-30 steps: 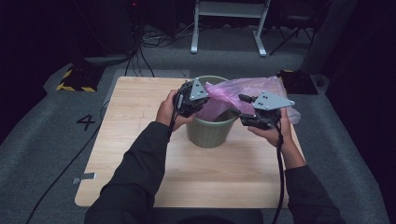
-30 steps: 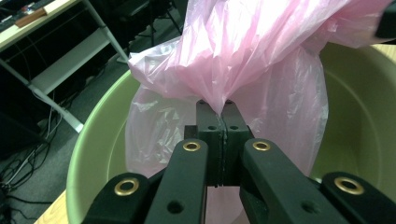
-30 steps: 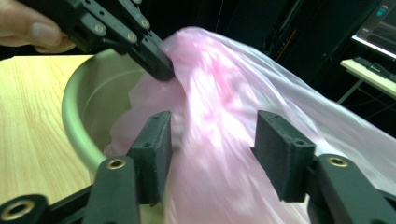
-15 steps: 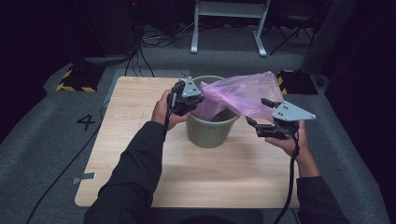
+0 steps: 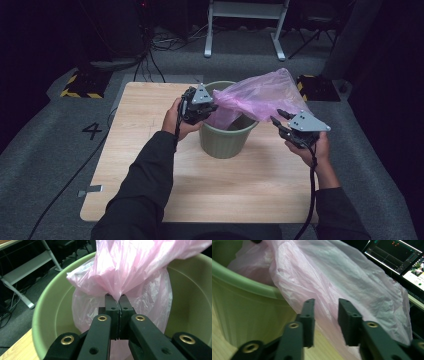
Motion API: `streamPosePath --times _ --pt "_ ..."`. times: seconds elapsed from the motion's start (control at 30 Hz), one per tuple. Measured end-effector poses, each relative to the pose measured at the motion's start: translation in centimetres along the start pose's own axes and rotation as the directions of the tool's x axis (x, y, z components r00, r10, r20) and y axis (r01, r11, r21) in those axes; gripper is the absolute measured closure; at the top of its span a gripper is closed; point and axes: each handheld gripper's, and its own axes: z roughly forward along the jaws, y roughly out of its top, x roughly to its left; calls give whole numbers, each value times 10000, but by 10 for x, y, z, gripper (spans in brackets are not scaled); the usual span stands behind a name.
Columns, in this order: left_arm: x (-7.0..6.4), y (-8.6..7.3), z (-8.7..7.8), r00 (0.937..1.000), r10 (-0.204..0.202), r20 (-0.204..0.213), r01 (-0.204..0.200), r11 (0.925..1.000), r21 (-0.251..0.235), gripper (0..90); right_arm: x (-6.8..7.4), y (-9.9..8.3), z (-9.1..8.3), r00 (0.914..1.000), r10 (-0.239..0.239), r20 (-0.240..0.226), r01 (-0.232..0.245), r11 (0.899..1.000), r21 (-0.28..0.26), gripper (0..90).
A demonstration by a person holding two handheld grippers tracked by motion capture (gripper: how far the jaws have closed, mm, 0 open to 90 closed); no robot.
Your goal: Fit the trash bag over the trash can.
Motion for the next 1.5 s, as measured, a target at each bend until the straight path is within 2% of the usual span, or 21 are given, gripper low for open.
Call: streamPosePath --times 0.07,0.17,0.2,0.27,0.33,0.4,0.47,0.57,0.67,0.77,0.83,0.87,0.9,0.93,1.0,1.03,1.1,1.17,1.23,1.4,1.5 --pt "-1 0 0 10000 14 -28 -14 10000 1 884 -3 -1 0 9999 148 41 -147 9996 -256 794" --pt "1 -1 -1 9999 -53 -96 52 10000 -56 875 -4 -2 -1 9994 309 -140 -316 9981 -536 850" --pt "2 -1 -2 9996 -125 -257 122 9999 -107 854 -5 -2 -1 9990 371 -232 -385 9972 -635 866" --pt "2 -1 -2 9983 -317 -492 311 9994 -118 651 -6 -3 -3 9987 388 -330 -411 9965 -724 890" --pt "2 -1 -3 9983 -576 -120 574 9981 -206 525 -6 -3 -5 9984 432 -351 -459 9959 -778 894" --pt "0 0 -7 9965 -783 -296 769 9960 -455 332 -6 -2 -8 9984 432 -372 -463 9952 -861 898" --pt "-1 1 -14 9944 -1054 -54 1044 9900 -948 257 -5 -1 -9 9987 379 -352 -409 9952 -887 899" --pt "-6 4 -20 9957 -912 176 927 9877 -1260 223 -2 2 -11 9987 342 -375 -375 9952 -909 899" --pt "-19 11 -18 9988 -386 318 423 9912 -1256 222 1 6 -10 9987 252 -442 -293 9951 -949 899" --pt "-34 21 -14 9996 223 199 -199 9934 -1126 255 5 12 -11 9988 101 -480 -150 9945 -1033 899" --pt "-41 26 -10 9982 575 -147 -586 9936 -966 401 8 16 -12 9985 21 -555 -82 9940 -1094 898" --pt "-42 27 -8 9981 617 -56 -620 9937 -934 437 9 18 -13 9981 -16 -621 -56 9932 -1165 898" --pt "-44 28 -6 9962 875 50 -869 9935 -741 482 10 19 -14 9977 -49 -669 -31 9929 -1189 898" --pt "-45 28 -4 9946 1036 -96 -1040 9925 -639 585 12 21 -14 9972 -78 -739 -12 9927 -1205 898" --pt "-45 28 -2 9916 1290 -137 -1295 9907 -424 679 14 22 -16 9968 -141 -792 40 9920 -1261 898" --pt "-45 27 -1 9917 1278 -170 -1284 9909 -404 757 15 23 -16 9960 -129 -884 14 9915 -1298 896" --pt "-43 26 0 9914 1308 -69 -1309 9909 -320 838 16 24 -17 9956 -118 -935 -8 9910 -1336 894" --pt "-41 24 -2 9920 1259 14 -1258 9915 -318 889 17 24 -18 9949 -71 -1007 -69 9903 -1386 864" --pt "-39 22 -5 9920 1259 45 -1257 9916 -315 899 17 25 -20 9945 59 -1043 -216 9884 -1502 823" --pt "-29 14 -13 9951 981 128 -975 9945 -390 900 20 25 -29 9921 427 -1178 -630 9826 -1750 520" --pt "-24 10 -16 9966 821 117 -815 9956 -459 900 21 22 -34 9934 682 -925 -837 9810 -1750 367"
